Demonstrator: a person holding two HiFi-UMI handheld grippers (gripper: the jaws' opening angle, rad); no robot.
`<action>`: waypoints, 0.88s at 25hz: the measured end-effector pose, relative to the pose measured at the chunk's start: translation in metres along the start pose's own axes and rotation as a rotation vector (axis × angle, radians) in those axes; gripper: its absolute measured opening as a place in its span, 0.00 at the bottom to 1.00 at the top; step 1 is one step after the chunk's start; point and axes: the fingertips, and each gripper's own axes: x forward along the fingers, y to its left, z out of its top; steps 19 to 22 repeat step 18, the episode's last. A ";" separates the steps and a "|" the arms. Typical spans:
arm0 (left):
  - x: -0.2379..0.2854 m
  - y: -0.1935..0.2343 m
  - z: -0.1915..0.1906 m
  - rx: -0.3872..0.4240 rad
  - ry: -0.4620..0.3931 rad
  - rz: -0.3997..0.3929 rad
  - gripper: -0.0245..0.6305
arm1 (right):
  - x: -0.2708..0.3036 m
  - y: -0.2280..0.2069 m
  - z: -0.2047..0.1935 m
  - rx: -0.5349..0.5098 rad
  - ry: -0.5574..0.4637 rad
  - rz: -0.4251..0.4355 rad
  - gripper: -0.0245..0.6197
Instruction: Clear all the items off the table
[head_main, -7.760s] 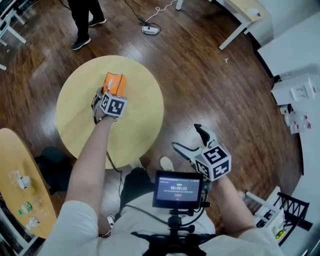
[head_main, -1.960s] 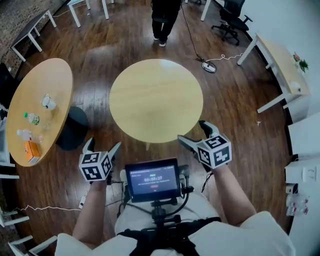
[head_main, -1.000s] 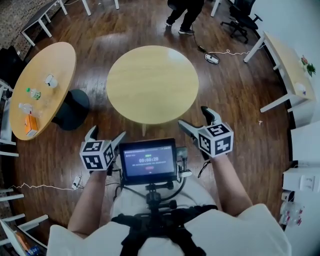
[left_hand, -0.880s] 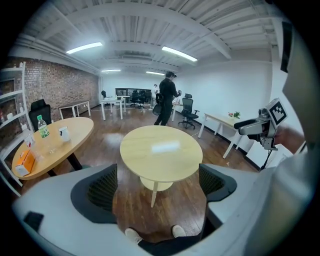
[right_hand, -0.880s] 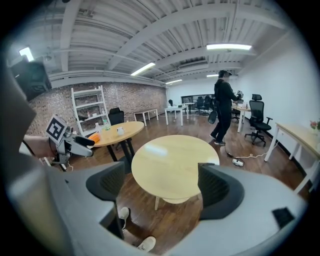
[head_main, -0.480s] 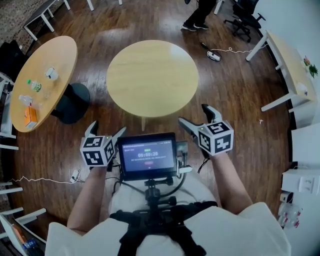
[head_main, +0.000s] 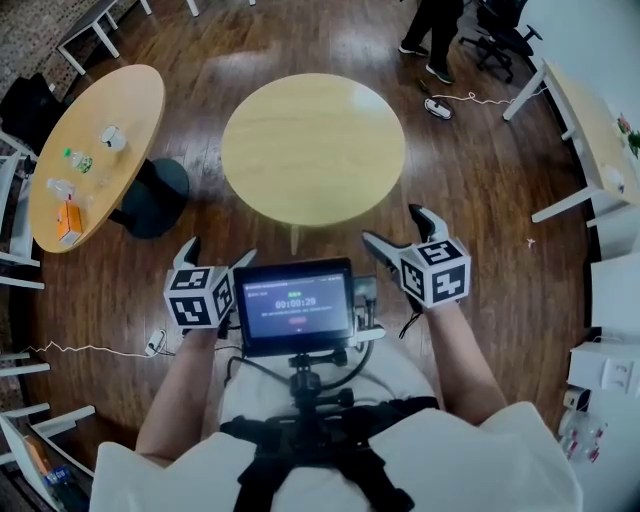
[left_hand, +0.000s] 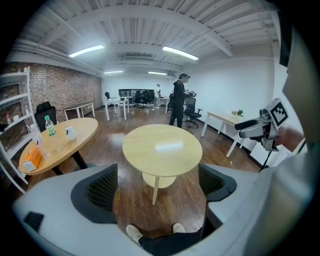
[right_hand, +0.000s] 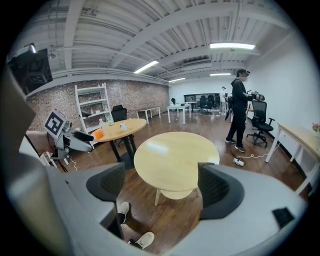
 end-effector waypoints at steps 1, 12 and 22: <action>0.000 0.000 0.000 -0.002 -0.001 0.002 0.81 | 0.000 0.000 0.000 -0.002 0.003 0.002 0.76; -0.006 0.002 -0.008 -0.032 0.003 0.029 0.81 | 0.002 0.002 0.000 -0.046 0.032 0.024 0.76; -0.006 -0.003 -0.015 -0.037 0.012 0.024 0.81 | 0.003 0.003 -0.009 -0.045 0.061 0.032 0.76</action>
